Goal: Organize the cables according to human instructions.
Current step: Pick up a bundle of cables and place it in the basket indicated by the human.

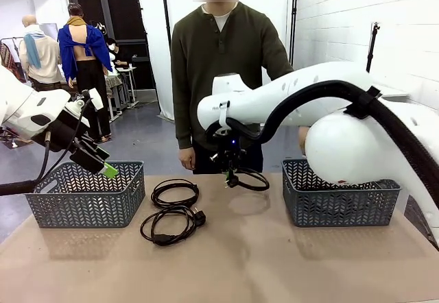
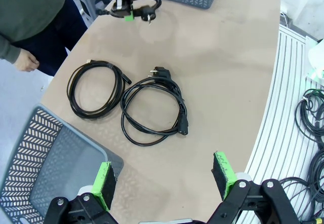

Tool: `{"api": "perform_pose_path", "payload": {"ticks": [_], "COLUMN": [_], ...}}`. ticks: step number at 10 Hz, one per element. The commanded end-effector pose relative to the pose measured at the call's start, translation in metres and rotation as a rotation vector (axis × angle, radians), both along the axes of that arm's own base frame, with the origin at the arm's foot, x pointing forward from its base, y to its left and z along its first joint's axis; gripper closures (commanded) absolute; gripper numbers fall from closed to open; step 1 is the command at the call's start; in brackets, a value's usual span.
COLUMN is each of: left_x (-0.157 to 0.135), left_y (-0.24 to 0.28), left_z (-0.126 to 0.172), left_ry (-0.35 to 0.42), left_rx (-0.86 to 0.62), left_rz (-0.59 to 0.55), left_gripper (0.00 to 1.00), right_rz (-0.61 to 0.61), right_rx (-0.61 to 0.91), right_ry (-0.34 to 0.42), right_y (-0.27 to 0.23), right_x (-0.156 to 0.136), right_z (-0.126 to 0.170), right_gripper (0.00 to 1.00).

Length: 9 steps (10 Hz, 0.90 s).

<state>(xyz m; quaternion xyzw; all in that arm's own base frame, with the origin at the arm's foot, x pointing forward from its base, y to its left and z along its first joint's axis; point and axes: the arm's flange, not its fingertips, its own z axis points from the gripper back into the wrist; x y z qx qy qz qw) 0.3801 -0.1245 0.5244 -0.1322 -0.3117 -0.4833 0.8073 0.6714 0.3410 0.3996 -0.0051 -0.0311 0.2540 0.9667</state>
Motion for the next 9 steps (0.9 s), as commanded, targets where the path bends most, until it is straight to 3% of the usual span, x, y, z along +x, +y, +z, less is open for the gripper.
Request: {"api": "perform_pose_path", "payload": {"ticks": [1, 4, 6, 7, 8, 9], "left_x": [0.001, 0.001, 0.001, 0.001, 0.001, 0.001], "left_y": [0.002, 0.002, 0.002, 0.002, 0.002, 0.002], "left_z": [-0.002, -0.002, -0.002, -0.002, -0.002, -0.002], "left_ry": [0.002, 0.002, 0.002, 0.002, 0.002, 0.002], "left_rx": [-0.015, -0.015, -0.015, -0.015, -0.015, -0.015], "left_rz": [-0.015, -0.015, -0.015, -0.015, -0.015, -0.015], "left_gripper": [0.0, 0.0, 0.0, 0.0, 0.0, 0.0], "right_rz": [0.306, 0.664, 0.85, 0.891, 0.81, 0.841], "right_rx": [-0.038, -0.008, -0.054, -0.06, -0.064, -0.047], "right_ry": [-0.015, 0.027, 0.002, -0.013, -0.019, 0.012], "right_y": [-0.015, -0.039, -0.051, -0.055, -0.057, -0.047], "right_x": [-0.012, -0.025, -0.032, -0.036, -0.035, -0.022], "right_z": [0.027, 0.059, 0.066, 0.066, 0.061, 0.069], "right_gripper": [1.0, 1.0, 1.0, 1.0, 1.0, 1.0]}}
